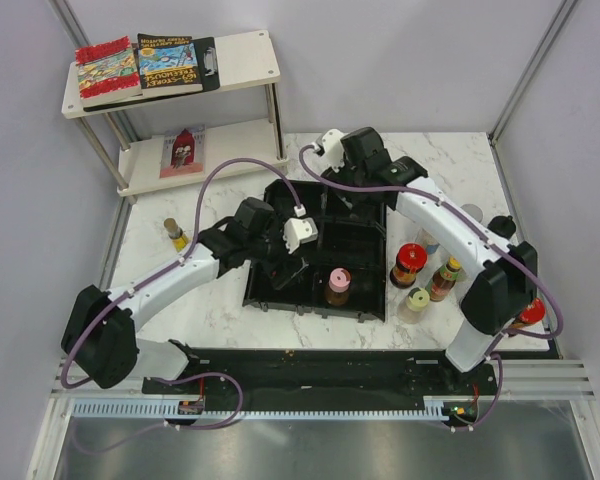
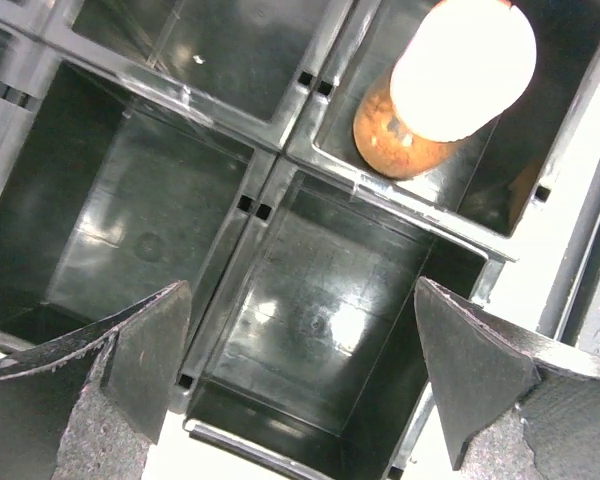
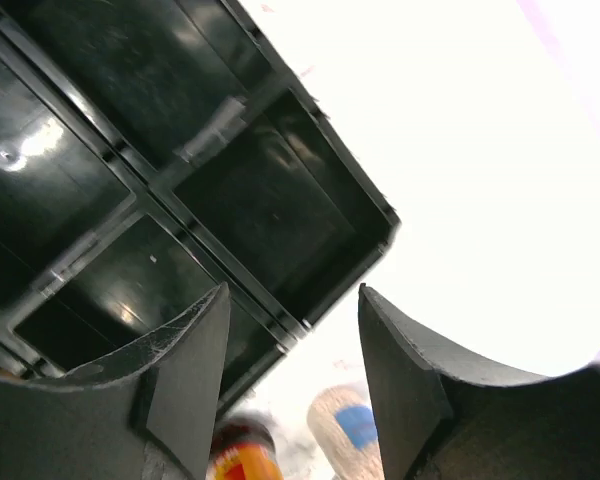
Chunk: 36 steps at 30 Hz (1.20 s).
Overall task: Organize the condiment bottles
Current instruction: Move the storage box to the center of the board.
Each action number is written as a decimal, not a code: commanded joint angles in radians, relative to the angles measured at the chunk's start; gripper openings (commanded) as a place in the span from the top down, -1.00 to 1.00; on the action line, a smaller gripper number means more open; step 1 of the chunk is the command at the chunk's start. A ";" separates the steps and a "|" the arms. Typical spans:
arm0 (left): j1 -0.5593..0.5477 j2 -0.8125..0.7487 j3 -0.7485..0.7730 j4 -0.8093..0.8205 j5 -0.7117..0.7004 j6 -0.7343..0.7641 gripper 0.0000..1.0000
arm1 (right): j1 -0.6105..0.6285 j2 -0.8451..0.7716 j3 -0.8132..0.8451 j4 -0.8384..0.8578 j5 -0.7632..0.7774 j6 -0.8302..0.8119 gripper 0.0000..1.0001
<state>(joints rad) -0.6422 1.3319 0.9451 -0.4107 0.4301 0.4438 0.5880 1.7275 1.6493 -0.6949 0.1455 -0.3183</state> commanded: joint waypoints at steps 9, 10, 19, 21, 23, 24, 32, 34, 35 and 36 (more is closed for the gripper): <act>-0.073 0.128 -0.054 0.122 -0.024 0.016 -0.99 | -0.143 -0.344 -0.042 -0.094 -0.001 -0.060 -0.17; -0.079 0.136 -0.054 0.128 -0.030 0.016 -0.99 | -0.152 -0.397 -0.054 -0.094 -0.003 -0.065 -0.20; -0.204 0.173 -0.065 0.164 -0.091 0.010 -0.99 | -0.226 -0.626 -0.232 -0.069 0.020 -0.107 -0.47; -0.211 0.177 -0.062 0.165 -0.096 0.007 -0.99 | -0.238 -0.647 -0.276 -0.058 0.022 -0.108 -0.48; -0.212 0.181 -0.058 0.164 -0.102 0.004 -0.99 | -0.247 -0.669 -0.304 -0.045 0.023 -0.107 -0.49; -0.212 0.179 -0.057 0.162 -0.106 0.004 -0.99 | -0.249 -0.674 -0.307 -0.043 0.022 -0.105 -0.50; -0.133 0.031 -0.019 0.109 -0.114 0.035 -0.99 | -0.298 -0.654 -0.267 -0.130 0.022 -0.120 -0.57; -0.079 -0.013 0.001 0.081 -0.102 0.038 -0.99 | -0.306 -0.648 -0.272 -0.178 0.017 -0.133 -0.59; -0.061 -0.052 0.020 0.058 -0.102 0.035 -0.99 | -0.319 -0.648 -0.284 -0.193 0.003 -0.137 -0.60; -0.042 -0.069 0.029 0.049 -0.103 0.030 -0.99 | -0.329 -0.651 -0.292 -0.205 -0.004 -0.145 -0.61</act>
<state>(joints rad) -0.7586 1.3853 0.9005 -0.2974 0.3164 0.4549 0.2874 1.0756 1.3434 -0.8192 0.1551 -0.4343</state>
